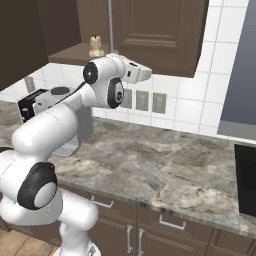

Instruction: Pick the candle and candle from the dining table and place them in the open cabinet. Close the cabinet after placing the objects.

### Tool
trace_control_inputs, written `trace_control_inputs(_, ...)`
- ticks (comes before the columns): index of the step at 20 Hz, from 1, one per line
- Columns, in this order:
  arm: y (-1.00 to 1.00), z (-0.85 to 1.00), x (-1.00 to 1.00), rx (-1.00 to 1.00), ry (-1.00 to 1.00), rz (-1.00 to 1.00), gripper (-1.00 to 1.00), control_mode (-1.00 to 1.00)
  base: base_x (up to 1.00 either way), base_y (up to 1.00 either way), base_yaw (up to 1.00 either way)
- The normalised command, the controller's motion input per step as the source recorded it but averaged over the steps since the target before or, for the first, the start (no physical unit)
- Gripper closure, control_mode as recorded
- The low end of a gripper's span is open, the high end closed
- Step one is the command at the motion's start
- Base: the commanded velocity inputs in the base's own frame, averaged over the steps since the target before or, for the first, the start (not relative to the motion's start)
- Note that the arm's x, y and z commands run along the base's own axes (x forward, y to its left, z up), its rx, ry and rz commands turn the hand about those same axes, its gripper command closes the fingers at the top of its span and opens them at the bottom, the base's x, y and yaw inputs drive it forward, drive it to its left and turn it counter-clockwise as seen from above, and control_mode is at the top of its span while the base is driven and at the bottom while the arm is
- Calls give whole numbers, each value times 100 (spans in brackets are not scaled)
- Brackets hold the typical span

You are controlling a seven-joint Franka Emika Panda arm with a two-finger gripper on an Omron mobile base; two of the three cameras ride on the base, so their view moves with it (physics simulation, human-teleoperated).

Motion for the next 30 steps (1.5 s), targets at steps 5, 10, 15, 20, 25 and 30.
trace_control_inputs(5, 0, -2, 59, -5, 6, -30, -100, -100, 0, 0, 0)
trace_control_inputs(10, 6, 2, -51, 1, 0, -16, -100, -100, 0, 0, 0)
trace_control_inputs(15, 19, 19, -95, 10, -4, -3, -100, -100, 0, 0, 0)
trace_control_inputs(20, 14, 50, -56, 25, 0, 1, -100, -100, 0, 0, 0)
trace_control_inputs(25, 7, 61, -22, 43, 2, 9, -100, -100, 0, 0, 0)
trace_control_inputs(30, 22, 20, -26, 35, 13, 18, -100, -100, 0, 0, 0)
